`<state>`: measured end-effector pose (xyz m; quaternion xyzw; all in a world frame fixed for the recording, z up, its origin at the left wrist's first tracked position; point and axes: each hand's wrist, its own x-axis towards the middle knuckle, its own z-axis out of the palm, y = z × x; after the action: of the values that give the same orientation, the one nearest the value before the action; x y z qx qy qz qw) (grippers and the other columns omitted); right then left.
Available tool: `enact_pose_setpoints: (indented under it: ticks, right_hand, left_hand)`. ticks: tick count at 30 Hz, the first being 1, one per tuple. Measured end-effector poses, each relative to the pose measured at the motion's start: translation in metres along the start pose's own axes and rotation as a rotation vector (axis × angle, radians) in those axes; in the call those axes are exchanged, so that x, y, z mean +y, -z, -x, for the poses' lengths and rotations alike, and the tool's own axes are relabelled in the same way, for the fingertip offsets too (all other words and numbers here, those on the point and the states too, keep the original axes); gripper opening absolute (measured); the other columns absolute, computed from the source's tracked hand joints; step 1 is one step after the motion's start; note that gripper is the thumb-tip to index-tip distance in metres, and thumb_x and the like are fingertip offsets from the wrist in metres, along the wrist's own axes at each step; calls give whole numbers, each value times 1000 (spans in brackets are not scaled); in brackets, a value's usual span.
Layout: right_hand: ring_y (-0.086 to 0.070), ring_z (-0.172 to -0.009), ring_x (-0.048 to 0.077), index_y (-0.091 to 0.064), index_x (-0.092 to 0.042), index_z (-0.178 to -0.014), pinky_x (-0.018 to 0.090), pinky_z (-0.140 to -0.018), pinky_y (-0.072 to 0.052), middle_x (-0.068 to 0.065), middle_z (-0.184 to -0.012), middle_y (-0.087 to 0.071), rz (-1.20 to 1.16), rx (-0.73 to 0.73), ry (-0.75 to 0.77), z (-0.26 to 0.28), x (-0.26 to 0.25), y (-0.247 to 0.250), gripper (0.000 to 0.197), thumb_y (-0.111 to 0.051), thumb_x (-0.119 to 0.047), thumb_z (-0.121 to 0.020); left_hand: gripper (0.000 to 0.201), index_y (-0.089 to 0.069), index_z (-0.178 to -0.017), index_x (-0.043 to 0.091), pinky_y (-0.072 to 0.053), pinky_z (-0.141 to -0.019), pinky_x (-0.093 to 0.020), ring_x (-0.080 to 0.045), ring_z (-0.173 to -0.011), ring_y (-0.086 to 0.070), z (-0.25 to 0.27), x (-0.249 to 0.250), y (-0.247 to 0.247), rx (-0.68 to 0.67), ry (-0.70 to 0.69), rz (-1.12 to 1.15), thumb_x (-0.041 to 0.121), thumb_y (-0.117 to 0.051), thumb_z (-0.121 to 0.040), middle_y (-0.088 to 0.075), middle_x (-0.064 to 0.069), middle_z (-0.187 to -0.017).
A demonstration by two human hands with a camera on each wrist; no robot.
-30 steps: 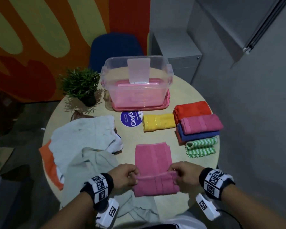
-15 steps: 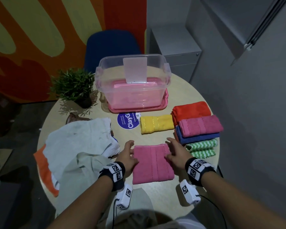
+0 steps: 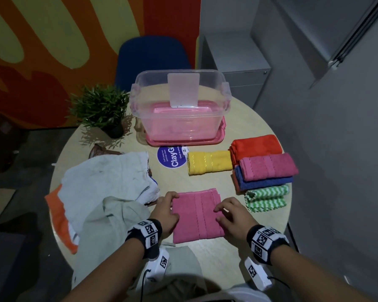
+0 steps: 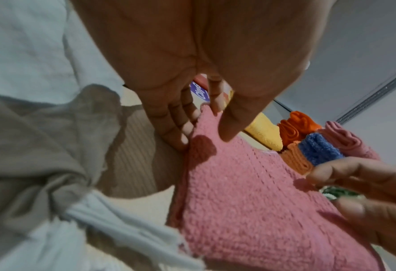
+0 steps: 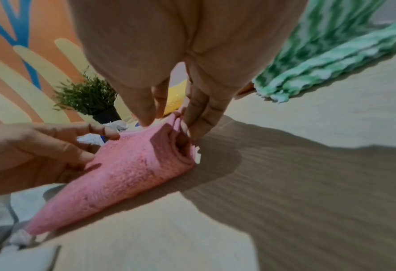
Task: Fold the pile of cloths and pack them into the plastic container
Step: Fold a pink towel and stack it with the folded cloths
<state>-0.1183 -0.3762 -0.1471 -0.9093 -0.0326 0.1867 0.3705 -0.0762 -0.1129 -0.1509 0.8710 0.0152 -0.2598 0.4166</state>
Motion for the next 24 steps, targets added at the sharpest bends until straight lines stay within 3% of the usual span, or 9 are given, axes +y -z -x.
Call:
enact_pose_setpoints:
  ticks: [5,7,9,11,13,15,18,21,24]
  right_hand:
    - [-50,-111,8,-65,-27,-115,33,-111,-41,-9,-121,-42,-9,-23,-53,-1,0,-5,36,-72,-10,-84]
    - [-43,-117,6,-62,-26,-120,31,-115,-36,-9,-131,-33,55,-24,-16,2,1,-7,37,-73,-23,-85]
    - [-36,-122,6,-59,-31,-121,27,-114,-33,-12,-141,-24,137,-20,43,9,0,-7,48,-74,-45,-77]
    - [-36,-124,9,-57,-36,-120,28,-112,-33,-12,-146,-25,286,-51,114,15,4,-10,63,-68,-63,-65]
    - [-41,-126,11,-55,-38,-121,31,-110,-38,-15,-146,-32,431,-149,163,18,13,-13,66,-66,-65,-62]
    - [-47,-123,11,-56,-38,-121,31,-106,-40,-17,-142,-40,490,-199,200,17,21,-14,56,-70,-52,-69]
    - [-47,-123,10,-64,-34,-116,35,-105,-39,-17,-137,-51,502,-122,237,18,18,-13,33,-59,-37,-84]
    - [-49,-111,8,-64,-33,-104,33,-95,-42,-14,-118,-61,414,-30,195,19,10,-15,24,-45,-40,-91]
    - [-57,-87,11,-52,-29,-98,34,-77,-49,-6,-93,-63,204,-41,68,16,9,-9,22,-39,-47,-99]
  left_hand:
    - [52,-46,-118,40,-54,-65,-21,-11,-87,-58,3,-1,2,39,-27,-28,-1,-52,-87,-40,1,-115]
    - [46,-46,-116,35,-53,-81,-22,-13,-93,-56,6,-1,1,86,-68,-95,1,-55,-86,-30,6,-122]
    - [32,-50,-101,31,-45,-98,-24,-11,-105,-47,11,-3,2,124,-231,-221,8,-62,-82,-27,12,-122]
    - [17,-56,-89,27,-43,-99,-29,-9,-105,-43,16,-8,3,23,-418,-381,19,-67,-79,-41,10,-119]
    - [16,-62,-90,27,-39,-99,-34,-10,-109,-45,20,-17,3,-145,-514,-532,33,-69,-77,-54,10,-117]
    - [36,-59,-102,30,-29,-98,-30,-7,-122,-42,20,-31,4,-249,-491,-625,48,-71,-73,-51,13,-131]
    - [46,-52,-113,30,-23,-93,-29,-5,-131,-37,22,-42,2,-246,-473,-678,44,-72,-73,-40,16,-145]
    - [36,-51,-113,27,-29,-88,-31,-12,-122,-47,24,-40,-5,-176,-508,-656,29,-63,-79,-47,12,-135]
    - [17,-55,-108,24,-37,-76,-29,-22,-97,-61,23,-33,-4,-117,-439,-448,27,-49,-93,-63,4,-110]
